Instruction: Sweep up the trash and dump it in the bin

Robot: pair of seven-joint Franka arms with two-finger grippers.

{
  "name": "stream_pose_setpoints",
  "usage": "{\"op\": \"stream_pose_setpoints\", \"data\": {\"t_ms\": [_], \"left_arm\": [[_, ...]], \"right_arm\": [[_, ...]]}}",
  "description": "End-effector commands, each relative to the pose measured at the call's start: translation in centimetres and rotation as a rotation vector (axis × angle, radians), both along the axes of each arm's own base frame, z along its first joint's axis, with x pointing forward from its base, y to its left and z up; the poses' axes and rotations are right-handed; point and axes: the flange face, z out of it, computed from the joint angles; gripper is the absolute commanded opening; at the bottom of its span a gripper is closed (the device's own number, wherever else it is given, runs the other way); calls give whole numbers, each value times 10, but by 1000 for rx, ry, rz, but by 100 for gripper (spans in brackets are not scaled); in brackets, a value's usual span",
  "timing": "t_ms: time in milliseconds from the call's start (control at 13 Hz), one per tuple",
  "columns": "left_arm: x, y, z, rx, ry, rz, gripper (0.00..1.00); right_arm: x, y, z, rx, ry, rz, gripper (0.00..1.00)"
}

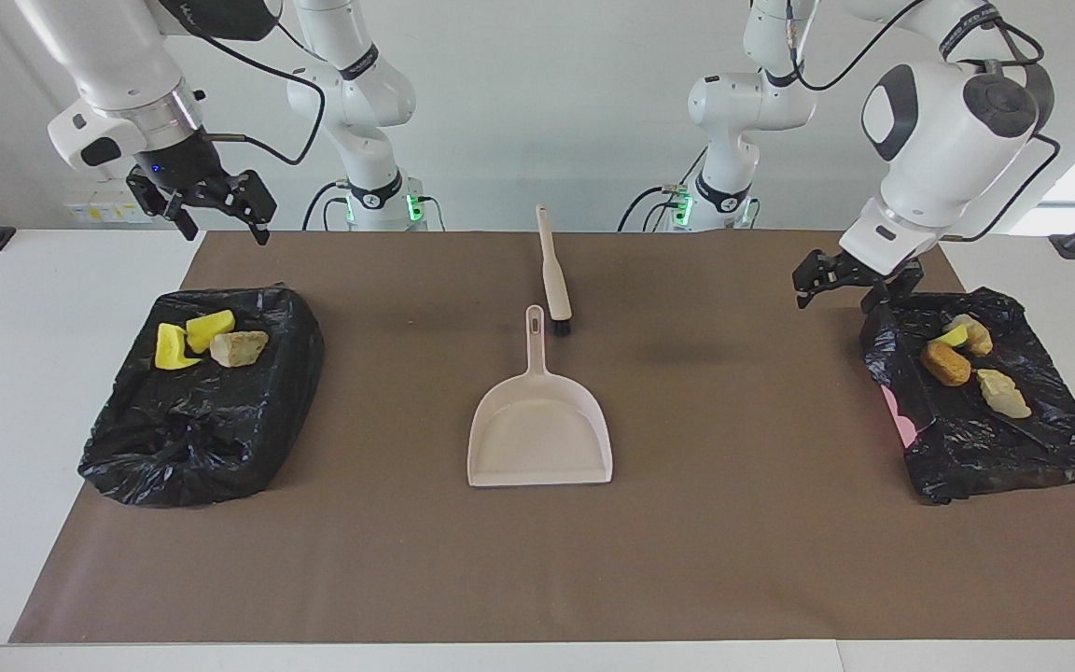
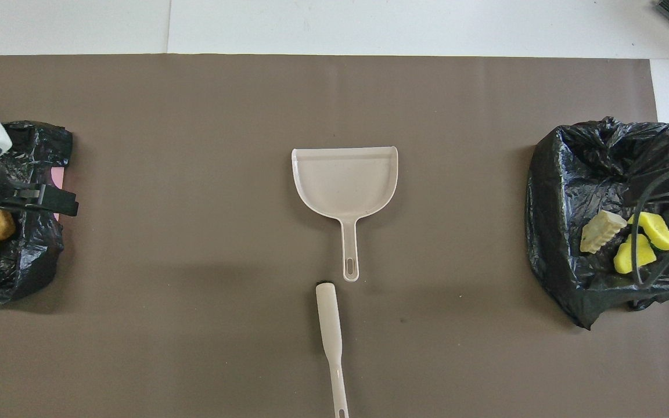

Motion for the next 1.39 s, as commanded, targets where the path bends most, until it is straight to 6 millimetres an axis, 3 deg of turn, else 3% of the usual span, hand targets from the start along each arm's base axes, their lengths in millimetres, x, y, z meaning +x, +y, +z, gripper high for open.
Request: {"op": "stream_pose_setpoints", "data": {"t_ms": [0,231,693,847,1310], "left_arm": [[-10,2,53,25,0,-7,100],[-24,-6,85,50,28,-7,100],[-28,-12,90,28,21,27,100],[-30,-9,104,-23,-46,47,100],[-30,-6,107,-19,-56,41,100]], "right_arm": [[-2,1,5,19,-5,-13,100],[-2,1,5,19,-5,-13,100],[-2,1,5,19,-5,-13,100],[-2,1,5,19,-6,-13,100],[-2,1,5,19,-5,-13,100]]}}
